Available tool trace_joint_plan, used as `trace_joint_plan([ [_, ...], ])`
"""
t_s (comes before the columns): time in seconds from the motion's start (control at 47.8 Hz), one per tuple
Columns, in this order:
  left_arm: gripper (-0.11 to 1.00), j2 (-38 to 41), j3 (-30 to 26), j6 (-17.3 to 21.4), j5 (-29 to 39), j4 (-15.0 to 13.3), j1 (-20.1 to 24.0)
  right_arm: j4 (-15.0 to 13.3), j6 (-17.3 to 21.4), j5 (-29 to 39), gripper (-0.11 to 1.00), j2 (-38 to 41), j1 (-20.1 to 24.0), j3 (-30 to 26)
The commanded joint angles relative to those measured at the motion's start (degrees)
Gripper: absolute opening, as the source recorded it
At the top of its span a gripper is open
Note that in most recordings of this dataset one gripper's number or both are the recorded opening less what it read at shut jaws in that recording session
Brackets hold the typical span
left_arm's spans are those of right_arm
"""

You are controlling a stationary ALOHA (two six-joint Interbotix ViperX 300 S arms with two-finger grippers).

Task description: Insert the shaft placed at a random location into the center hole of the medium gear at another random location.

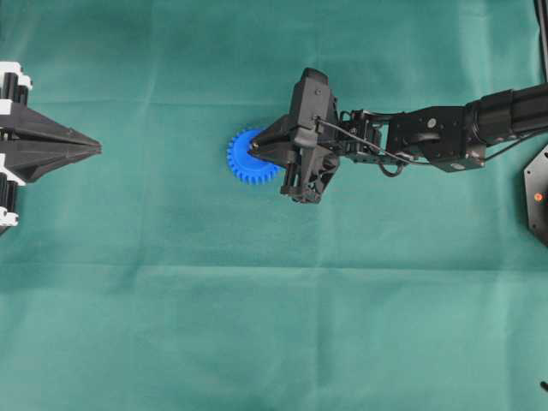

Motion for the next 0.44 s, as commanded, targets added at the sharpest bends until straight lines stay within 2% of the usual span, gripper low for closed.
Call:
trace_joint_plan([
  [0.0, 0.0, 0.5, -1.6, 0.1, -0.4, 0.2, -0.1, 0.1, 0.3, 0.4, 0.14, -0.9, 0.4, -0.9],
  [0.188, 0.0, 0.5, -1.5, 0.1, -0.4, 0.2, -0.1, 0.2, 1.7, 0.5, 0.17, -1.1, 0.4, -0.9],
  [0.418, 0.0, 0.5, -1.5, 0.1, -0.4, 0.2, -0.1, 0.2, 2.5, 2.5, 0.8, -4.5, 0.4, -0.3],
])
